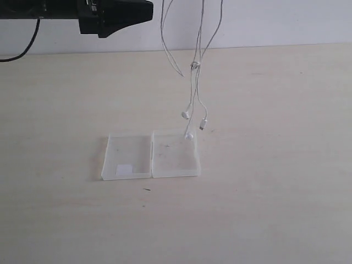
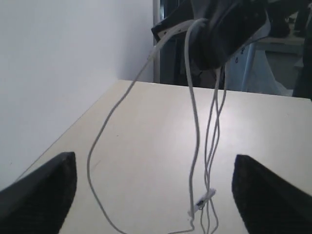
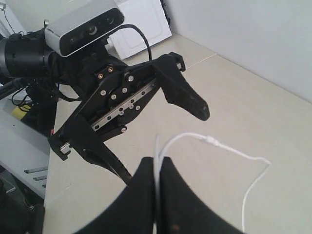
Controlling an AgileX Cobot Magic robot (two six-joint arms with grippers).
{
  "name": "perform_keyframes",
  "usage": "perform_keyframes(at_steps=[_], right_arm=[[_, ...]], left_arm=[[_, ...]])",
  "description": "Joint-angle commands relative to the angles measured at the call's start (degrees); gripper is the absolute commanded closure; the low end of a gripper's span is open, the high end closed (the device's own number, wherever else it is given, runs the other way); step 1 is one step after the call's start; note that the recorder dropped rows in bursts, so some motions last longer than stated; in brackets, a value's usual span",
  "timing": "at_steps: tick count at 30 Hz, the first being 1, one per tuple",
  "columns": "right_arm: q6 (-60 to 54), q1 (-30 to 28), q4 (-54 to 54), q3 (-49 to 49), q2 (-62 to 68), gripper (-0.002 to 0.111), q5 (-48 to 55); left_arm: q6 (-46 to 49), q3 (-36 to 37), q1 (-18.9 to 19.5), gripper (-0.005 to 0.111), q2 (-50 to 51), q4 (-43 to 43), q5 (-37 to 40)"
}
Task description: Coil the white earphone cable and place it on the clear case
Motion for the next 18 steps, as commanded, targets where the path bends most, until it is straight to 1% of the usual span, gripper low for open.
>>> perform_keyframes(at_steps=[1, 4, 6, 11, 13, 16, 18], right_arm=[[0.4, 1.9, 0.5, -0.4, 0.1, 0.108, -0.1], [-2.5, 3.5, 0.5, -0.4, 0.1, 0.108, -0.1], [-4.2, 3.6, 0.5, -0.4, 0.1, 0.108, -0.1], [-5.0, 3.6, 0.5, -0.4, 0.1, 0.108, -0.1], [-5.2, 3.6, 0.5, -0.4, 0.1, 0.108, -0.1], [-5.2, 3.6, 0.5, -0.4, 0.5, 0.108, -0.1], [-5.2, 3.6, 0.5, -0.4, 1.0, 0.108, -0.1]], left_arm=[[0.9, 0.3, 0.1, 0.024, 0.4, -2.1, 2.1], [1.2, 0.3, 0.6, 0.024, 0.4, -0.4, 4.3], [1.2, 0.3, 1.8, 0.024, 0.4, 1.2, 6.2], [1.1, 0.3, 6.2, 0.024, 0.4, 1.5, 6.2], [0.7, 0.3, 7.1, 0.024, 0.4, 1.5, 6.2], [0.7, 0.3, 7.0, 0.024, 0.7, 1.5, 6.2], [0.7, 0.3, 6.0, 0.024, 0.7, 1.5, 6.2]])
